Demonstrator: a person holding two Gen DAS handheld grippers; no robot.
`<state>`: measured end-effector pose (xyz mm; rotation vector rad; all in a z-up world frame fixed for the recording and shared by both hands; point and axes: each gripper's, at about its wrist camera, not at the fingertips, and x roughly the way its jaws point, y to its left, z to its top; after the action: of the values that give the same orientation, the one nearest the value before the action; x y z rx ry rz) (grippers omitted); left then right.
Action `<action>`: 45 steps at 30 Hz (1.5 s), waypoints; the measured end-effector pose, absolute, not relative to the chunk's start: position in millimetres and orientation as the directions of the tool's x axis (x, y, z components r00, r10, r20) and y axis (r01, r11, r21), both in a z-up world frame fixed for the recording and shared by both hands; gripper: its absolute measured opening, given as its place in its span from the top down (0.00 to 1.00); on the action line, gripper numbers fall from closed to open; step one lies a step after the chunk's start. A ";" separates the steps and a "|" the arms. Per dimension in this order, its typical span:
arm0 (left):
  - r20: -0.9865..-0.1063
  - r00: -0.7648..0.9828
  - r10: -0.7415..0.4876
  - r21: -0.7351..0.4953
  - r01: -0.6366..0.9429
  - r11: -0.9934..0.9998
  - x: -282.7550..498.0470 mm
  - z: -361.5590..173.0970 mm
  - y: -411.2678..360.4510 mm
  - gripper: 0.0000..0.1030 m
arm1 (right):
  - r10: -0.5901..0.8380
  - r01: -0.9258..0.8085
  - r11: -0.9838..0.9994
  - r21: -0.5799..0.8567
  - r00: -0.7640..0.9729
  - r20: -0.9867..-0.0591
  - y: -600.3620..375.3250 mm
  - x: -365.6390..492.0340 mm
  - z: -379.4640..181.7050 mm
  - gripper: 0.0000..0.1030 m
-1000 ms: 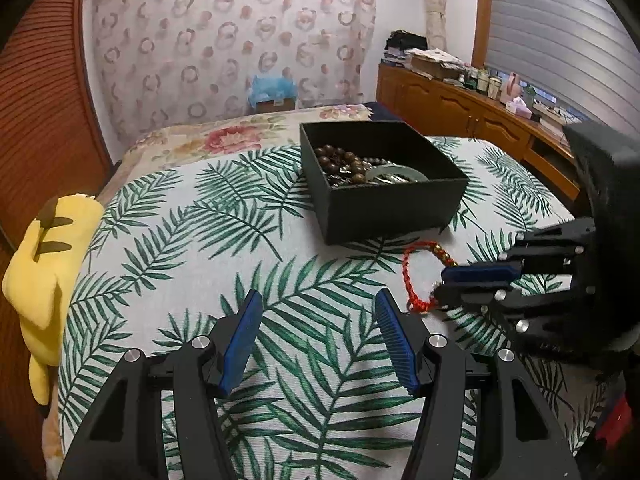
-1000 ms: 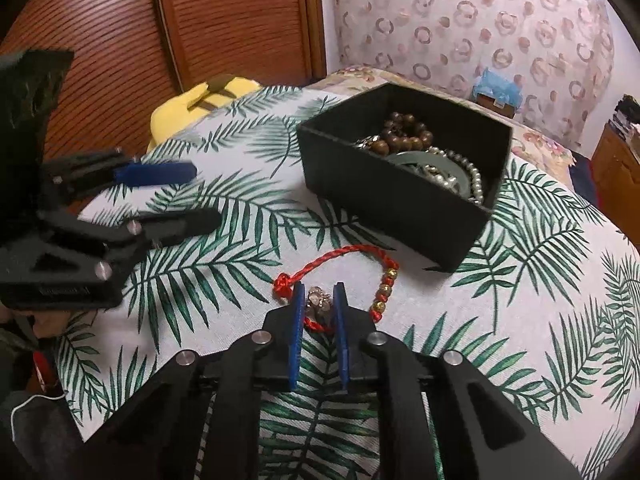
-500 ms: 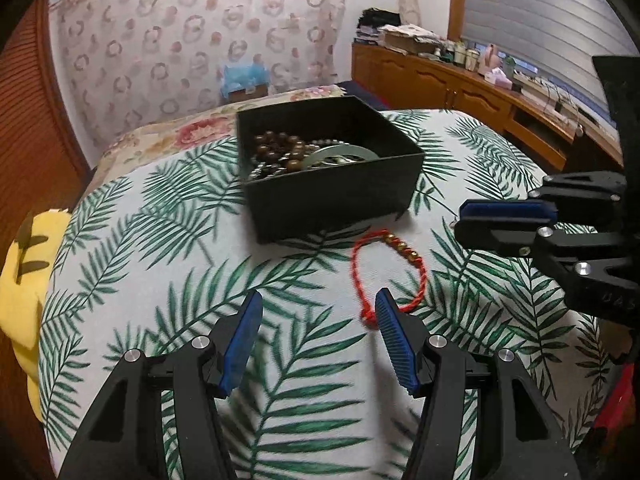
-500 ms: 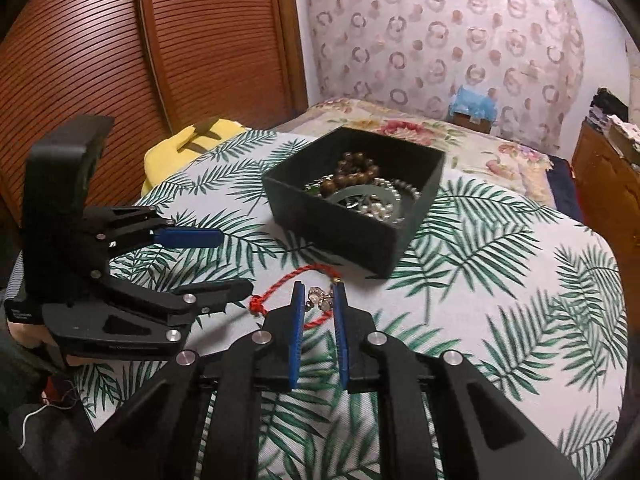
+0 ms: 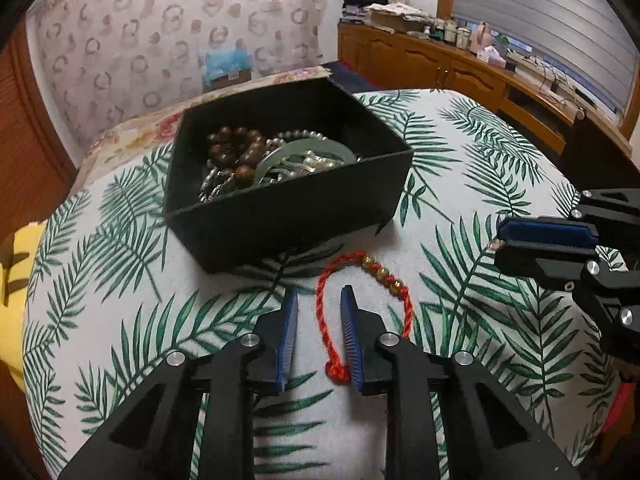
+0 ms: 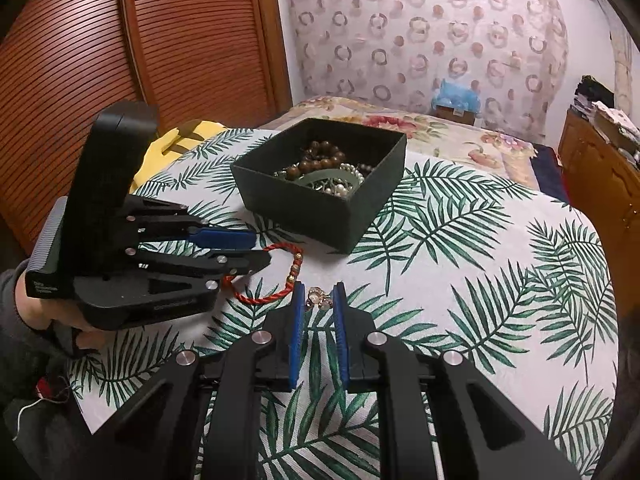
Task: Organize jewelry
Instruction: 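Grasp the red string bracelet with the left tool while the right tool grasps the silver charm, then drop the red bracelet in the box with the left tool while the right drops the charm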
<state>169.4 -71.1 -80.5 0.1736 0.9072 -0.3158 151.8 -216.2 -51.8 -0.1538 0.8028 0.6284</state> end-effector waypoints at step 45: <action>-0.575 0.798 -0.180 0.075 0.271 0.960 192.8 26.1 -33.8 0.98 | 0.483 -0.545 0.824 0.155 0.531 -0.696 -185.2 288.9 -31.9 0.84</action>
<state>192.8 -33.8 26.1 0.1566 0.6001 -0.2430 288.9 -185.2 -31.9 -0.0849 0.8033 0.6139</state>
